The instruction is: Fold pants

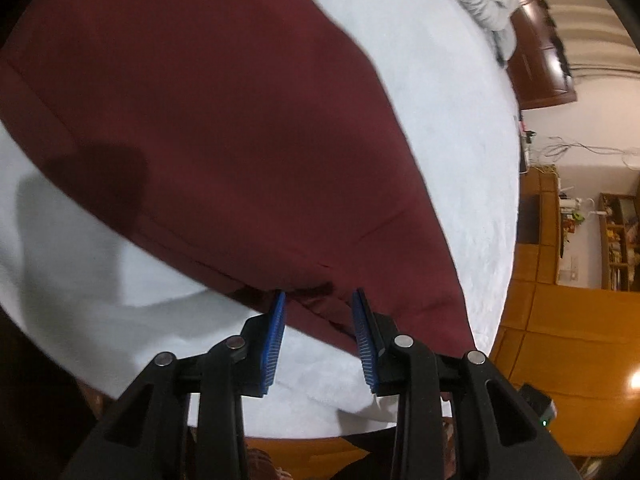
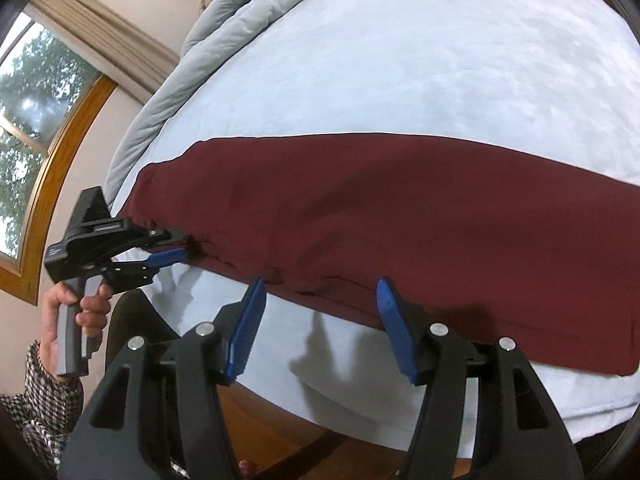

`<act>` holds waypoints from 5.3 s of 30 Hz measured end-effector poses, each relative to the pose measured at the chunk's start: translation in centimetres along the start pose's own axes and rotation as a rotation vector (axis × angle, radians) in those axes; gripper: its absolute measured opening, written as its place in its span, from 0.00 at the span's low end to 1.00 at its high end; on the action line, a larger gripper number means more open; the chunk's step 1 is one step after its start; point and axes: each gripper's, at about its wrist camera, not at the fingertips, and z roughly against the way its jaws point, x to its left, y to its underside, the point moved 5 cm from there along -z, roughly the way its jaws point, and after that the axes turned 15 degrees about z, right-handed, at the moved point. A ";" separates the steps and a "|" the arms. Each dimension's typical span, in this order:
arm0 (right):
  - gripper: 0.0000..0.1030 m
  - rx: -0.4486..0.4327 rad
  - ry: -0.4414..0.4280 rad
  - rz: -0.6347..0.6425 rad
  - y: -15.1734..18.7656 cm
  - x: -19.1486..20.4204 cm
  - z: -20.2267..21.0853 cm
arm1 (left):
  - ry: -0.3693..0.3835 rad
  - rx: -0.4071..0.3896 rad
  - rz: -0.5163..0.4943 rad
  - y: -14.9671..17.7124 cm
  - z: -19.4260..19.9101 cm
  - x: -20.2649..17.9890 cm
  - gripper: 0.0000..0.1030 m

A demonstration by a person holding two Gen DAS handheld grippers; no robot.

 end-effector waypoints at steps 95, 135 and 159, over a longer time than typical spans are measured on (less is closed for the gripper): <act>0.12 -0.036 0.291 -0.315 6.3 -18.0 13.4 | -0.064 0.088 -0.415 11.6 -6.1 -8.3 0.62; 0.30 -0.046 0.161 -0.518 5.7 -18.9 5.3 | -0.203 -0.148 -0.486 7.2 -5.0 -6.8 0.74; 0.15 -0.208 0.272 -0.605 7.9 -26.9 11.9 | -0.250 -0.292 -0.485 4.2 -3.9 -6.1 0.77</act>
